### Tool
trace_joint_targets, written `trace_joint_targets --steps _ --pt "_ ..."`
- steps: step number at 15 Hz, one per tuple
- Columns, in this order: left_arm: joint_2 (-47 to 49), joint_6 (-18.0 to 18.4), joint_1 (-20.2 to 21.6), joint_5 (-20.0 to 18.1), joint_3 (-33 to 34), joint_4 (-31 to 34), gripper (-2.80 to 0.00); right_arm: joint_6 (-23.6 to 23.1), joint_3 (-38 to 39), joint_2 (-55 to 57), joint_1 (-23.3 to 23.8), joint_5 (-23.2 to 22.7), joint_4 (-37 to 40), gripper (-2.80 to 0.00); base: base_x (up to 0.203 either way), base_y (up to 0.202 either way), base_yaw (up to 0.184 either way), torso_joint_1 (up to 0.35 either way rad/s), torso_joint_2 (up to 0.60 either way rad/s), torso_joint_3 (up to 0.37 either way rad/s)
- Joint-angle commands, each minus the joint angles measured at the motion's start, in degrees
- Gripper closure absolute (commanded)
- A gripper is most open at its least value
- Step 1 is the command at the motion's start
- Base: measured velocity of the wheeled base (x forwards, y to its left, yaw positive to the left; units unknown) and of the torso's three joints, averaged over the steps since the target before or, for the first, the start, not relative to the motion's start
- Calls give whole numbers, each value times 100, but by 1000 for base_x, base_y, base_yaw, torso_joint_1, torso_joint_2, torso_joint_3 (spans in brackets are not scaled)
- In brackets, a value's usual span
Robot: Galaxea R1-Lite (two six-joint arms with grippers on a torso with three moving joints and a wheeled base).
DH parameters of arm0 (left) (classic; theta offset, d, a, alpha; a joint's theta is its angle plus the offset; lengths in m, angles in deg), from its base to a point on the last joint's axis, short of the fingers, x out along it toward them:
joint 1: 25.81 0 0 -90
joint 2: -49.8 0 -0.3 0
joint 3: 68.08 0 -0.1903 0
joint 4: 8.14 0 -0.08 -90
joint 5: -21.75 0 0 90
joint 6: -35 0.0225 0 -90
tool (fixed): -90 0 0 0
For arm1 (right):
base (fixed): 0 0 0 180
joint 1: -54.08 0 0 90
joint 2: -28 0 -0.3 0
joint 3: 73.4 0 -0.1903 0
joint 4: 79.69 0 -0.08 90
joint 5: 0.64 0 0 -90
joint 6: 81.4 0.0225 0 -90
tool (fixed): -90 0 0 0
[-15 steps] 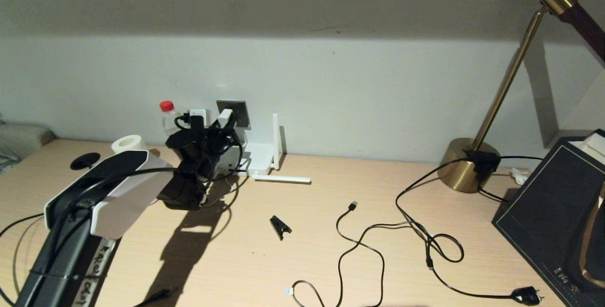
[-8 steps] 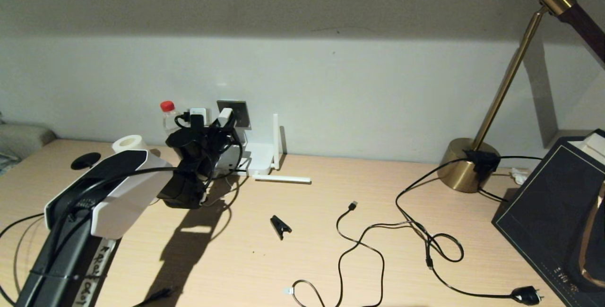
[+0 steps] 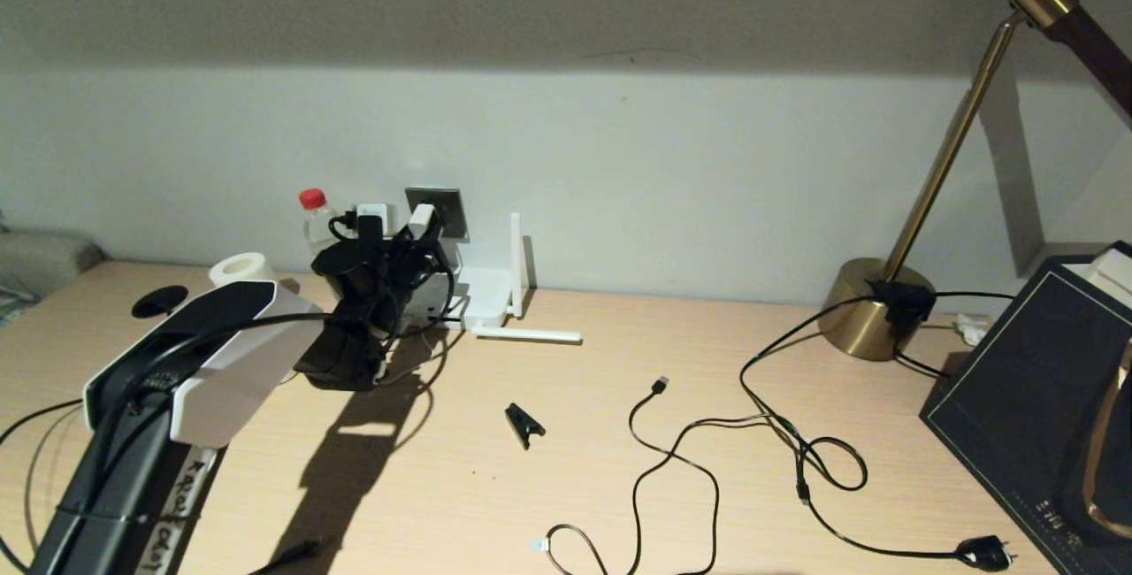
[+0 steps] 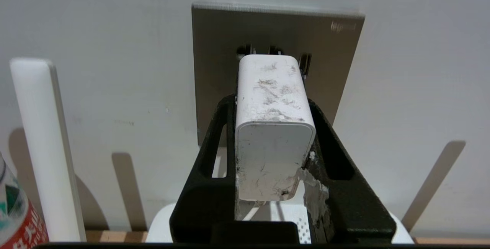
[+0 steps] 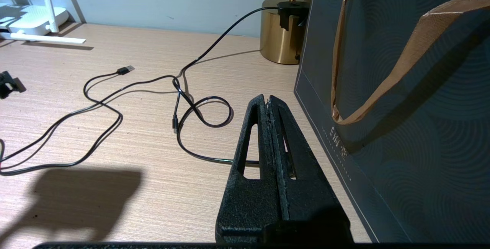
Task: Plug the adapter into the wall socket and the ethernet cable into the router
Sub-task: Plug plug into socket
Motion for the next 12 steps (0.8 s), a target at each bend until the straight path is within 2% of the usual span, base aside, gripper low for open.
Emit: trace_joint_targets --steps 1,12 --pt "-27 -2 2 2 43 -46 0 -4 202 9 -2 -4 -7 0 0 0 0 0 0 0" --pt "-89 -10 19 1 8 130 0 -4 202 9 -2 -4 -7 0 0 0 0 0 0 0"
